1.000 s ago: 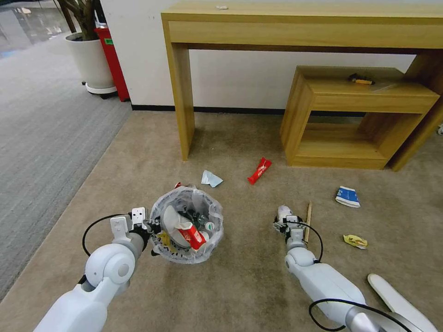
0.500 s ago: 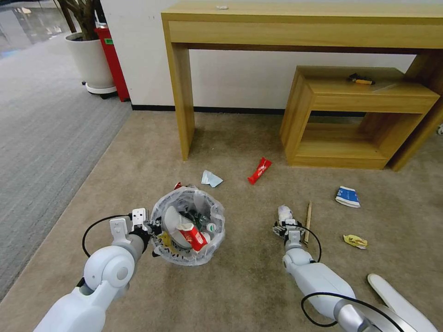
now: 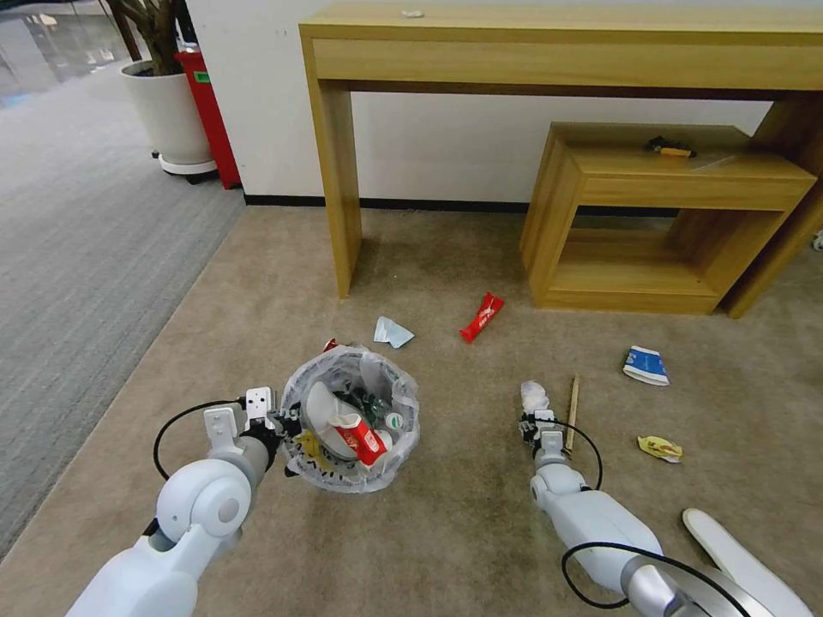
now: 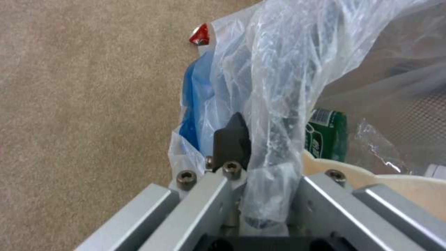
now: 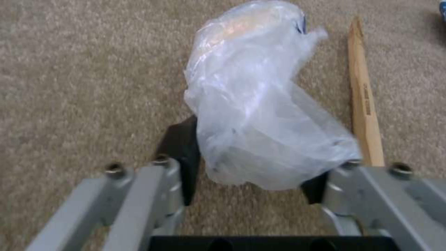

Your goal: Pick up the trash bin and place the garbage on the floor into it.

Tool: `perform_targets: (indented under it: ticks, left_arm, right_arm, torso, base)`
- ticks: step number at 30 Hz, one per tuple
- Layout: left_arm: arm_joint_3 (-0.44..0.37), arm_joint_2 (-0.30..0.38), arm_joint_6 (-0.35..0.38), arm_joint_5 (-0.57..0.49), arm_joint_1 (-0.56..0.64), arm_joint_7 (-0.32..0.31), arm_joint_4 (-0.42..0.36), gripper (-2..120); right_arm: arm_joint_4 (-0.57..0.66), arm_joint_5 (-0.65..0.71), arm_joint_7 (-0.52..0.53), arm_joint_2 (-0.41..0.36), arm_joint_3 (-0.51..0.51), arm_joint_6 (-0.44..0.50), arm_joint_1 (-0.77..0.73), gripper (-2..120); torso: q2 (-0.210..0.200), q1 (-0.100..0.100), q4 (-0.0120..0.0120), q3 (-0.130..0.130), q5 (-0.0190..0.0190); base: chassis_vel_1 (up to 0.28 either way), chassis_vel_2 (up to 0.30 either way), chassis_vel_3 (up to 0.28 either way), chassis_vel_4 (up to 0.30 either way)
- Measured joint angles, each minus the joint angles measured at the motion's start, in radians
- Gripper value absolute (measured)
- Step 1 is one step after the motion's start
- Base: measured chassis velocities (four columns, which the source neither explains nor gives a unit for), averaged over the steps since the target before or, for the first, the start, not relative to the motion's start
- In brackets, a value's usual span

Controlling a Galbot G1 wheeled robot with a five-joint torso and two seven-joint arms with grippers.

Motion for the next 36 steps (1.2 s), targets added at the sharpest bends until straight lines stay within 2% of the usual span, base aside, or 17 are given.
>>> perform_targets:
  ticks: [8, 9, 10, 12, 18, 24, 27, 29, 32, 33, 34, 36]
  left_arm:
    - [0.001, -0.005, -0.003, 0.013, -0.002, 0.004, 0.019, 0]
    - [0.002, -0.006, -0.003, 0.015, -0.005, 0.005, 0.026, 0]
    - [0.002, -0.006, -0.003, 0.015, -0.005, 0.005, 0.026, 0]
    - [0.007, -0.006, -0.003, 0.021, -0.012, 0.007, 0.045, 0]
    - [0.022, -0.005, -0.003, 0.033, -0.030, 0.011, 0.096, 0]
    - [0.029, -0.001, 0.001, 0.034, -0.039, 0.011, 0.126, 0]
    - [0.031, 0.018, 0.001, 0.034, -0.043, 0.015, 0.146, 0]
    - [0.031, 0.020, 0.001, 0.034, -0.043, 0.016, 0.147, 0]
    - [0.032, 0.030, 0.002, 0.033, -0.047, 0.019, 0.156, 0]
    - [0.032, 0.030, 0.002, 0.033, -0.047, 0.019, 0.156, 0]
    - [0.033, 0.033, 0.002, 0.033, -0.049, 0.022, 0.158, 0]
    - [0.034, 0.035, 0.002, 0.033, -0.056, 0.024, 0.166, 0]
  right_arm:
    - [-0.006, -0.012, -0.008, -0.001, 0.003, 0.008, -0.008, 14]
    - [0.000, -0.012, -0.008, -0.005, 0.002, 0.009, -0.012, 8]
    - [0.000, -0.012, -0.008, -0.005, 0.002, 0.009, -0.012, 8]
    - [0.033, -0.008, -0.006, -0.019, -0.005, 0.009, -0.022, 0]
    - [0.180, 0.028, 0.036, -0.088, -0.039, 0.001, -0.062, 0]
    - [0.272, 0.029, 0.065, -0.144, -0.059, 0.005, -0.086, 0]
    - [0.399, 0.036, 0.088, -0.231, -0.084, -0.005, -0.125, 0]
    - [0.411, 0.037, 0.090, -0.238, -0.087, -0.006, -0.129, 0]
    - [0.526, 0.050, 0.112, -0.296, -0.101, -0.025, -0.157, 0]
    - [0.526, 0.050, 0.112, -0.296, -0.101, -0.025, -0.157, 0]
    - [0.572, 0.056, 0.120, -0.316, -0.105, -0.035, -0.165, 0]
    - [0.743, 0.082, 0.150, -0.380, -0.119, -0.062, -0.185, 0]
  torso:
    - [0.000, 0.000, 0.0001, 0.000, 0.0001]
    - [0.000, 0.000, 0.0000, 0.000, 0.0001]
    - [0.000, 0.000, 0.0000, 0.000, 0.0001]
    - [0.000, 0.000, 0.0000, 0.000, 0.0000]
    - [0.000, 0.000, 0.0000, 0.000, 0.0000]
    - [0.000, 0.000, 0.0001, 0.000, 0.0001]
    - [0.000, 0.000, 0.0000, 0.000, 0.0001]
    - [0.000, 0.000, -0.0001, 0.000, 0.0001]
    - [0.000, 0.000, -0.0004, 0.000, 0.0004]
    - [0.000, 0.000, -0.0004, 0.000, 0.0004]
    - [0.000, 0.000, -0.0003, 0.000, 0.0001]
    - [0.000, 0.000, 0.0000, 0.000, 0.0002]
  base:
    - [0.000, 0.000, 0.000, 0.000]
    - [0.000, 0.000, 0.000, 0.000]
    - [0.000, 0.000, 0.000, 0.000]
    - [0.000, 0.000, 0.000, 0.000]
    - [0.000, 0.000, 0.000, 0.000]
    - [0.000, 0.000, 0.000, 0.000]
    - [0.000, 0.000, 0.000, 0.000]
    - [0.000, 0.000, 0.000, 0.000]
    - [0.000, 0.000, 0.000, 0.000]
    - [0.000, 0.000, 0.000, 0.000]
    - [0.000, 0.000, 0.000, 0.000]
    - [0.000, 0.000, 0.000, 0.000]
